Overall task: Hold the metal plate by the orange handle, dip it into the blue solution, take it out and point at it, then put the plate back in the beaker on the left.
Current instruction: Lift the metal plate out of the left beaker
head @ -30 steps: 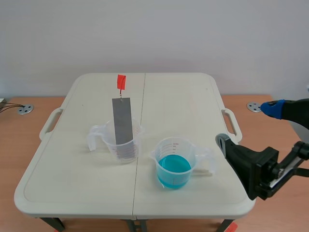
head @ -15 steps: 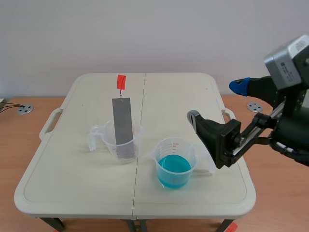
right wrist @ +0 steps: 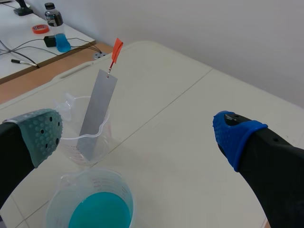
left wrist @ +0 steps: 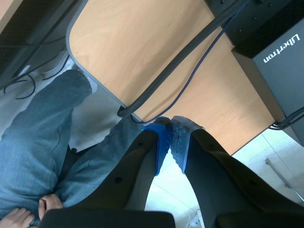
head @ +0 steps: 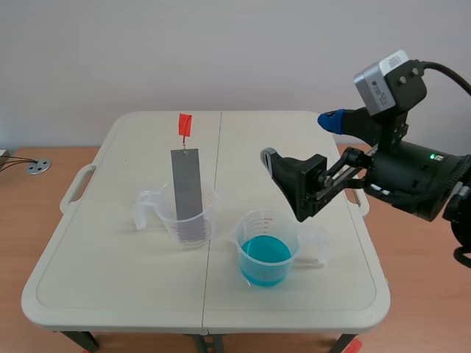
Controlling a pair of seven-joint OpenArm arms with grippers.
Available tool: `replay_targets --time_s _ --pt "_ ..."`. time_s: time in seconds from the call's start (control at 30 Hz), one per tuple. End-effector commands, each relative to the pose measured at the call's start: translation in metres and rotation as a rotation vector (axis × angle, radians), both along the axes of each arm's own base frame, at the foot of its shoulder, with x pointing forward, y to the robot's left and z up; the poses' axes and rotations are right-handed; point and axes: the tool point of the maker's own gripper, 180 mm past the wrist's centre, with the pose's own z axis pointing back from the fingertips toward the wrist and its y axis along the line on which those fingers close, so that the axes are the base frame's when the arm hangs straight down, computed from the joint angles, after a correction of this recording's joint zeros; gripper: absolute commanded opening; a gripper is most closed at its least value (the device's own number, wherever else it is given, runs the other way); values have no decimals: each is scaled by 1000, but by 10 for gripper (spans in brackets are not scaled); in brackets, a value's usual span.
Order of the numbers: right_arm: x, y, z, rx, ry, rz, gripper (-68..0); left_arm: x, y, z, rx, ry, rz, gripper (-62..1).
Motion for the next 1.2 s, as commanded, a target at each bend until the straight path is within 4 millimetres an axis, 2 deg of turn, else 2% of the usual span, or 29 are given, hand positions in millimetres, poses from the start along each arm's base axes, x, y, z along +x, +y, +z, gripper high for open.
replay_targets --time_s 0.0,0.77,1.17 --pt "6 7 14 34 -33 17 -12 -2 -1 2 -4 4 3 -575" --pt "69 72 -2 81 69 103 -12 -2 -1 2 -4 4 3 -575" --pt "88 120 -10 63 153 178 -12 -2 -1 2 -4 5 3 -575"
